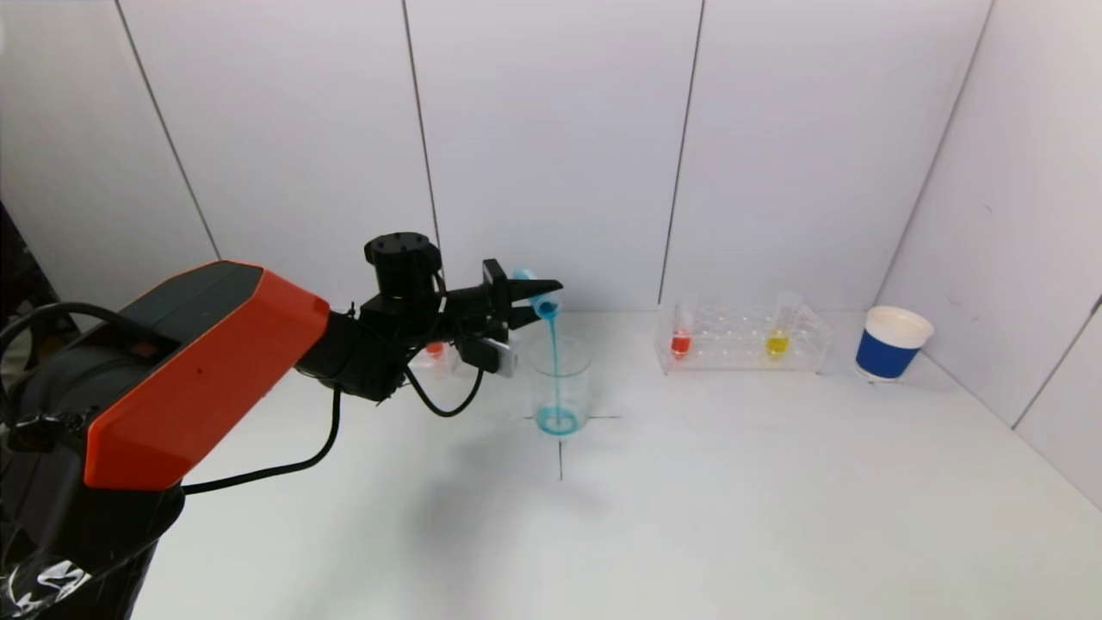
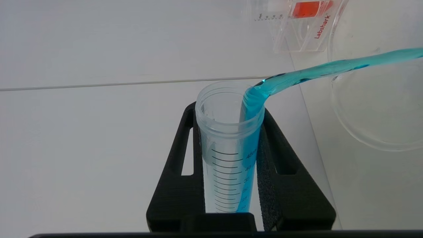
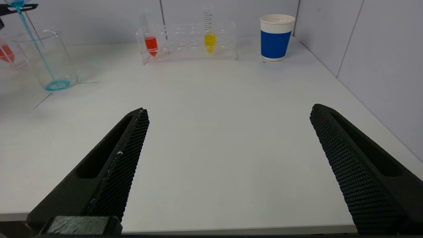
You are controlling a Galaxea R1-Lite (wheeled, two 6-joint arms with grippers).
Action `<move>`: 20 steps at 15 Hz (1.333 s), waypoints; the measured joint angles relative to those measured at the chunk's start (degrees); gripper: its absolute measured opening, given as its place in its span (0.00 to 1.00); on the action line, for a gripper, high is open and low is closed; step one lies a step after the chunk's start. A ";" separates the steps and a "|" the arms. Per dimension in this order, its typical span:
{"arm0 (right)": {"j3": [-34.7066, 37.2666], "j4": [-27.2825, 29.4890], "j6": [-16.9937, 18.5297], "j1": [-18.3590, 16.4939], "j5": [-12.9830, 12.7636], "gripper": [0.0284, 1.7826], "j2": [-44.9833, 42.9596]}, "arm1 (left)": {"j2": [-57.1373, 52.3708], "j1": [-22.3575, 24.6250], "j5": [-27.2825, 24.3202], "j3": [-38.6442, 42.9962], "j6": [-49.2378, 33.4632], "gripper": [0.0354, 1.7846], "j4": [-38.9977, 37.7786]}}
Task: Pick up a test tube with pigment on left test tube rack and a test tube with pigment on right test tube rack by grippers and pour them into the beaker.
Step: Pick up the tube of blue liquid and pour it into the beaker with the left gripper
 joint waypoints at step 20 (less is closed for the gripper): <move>0.00 0.02 0.02 0.02 0.02 0.99 0.00 | -0.23 0.00 0.05 -8.06 12.03 0.24 16.02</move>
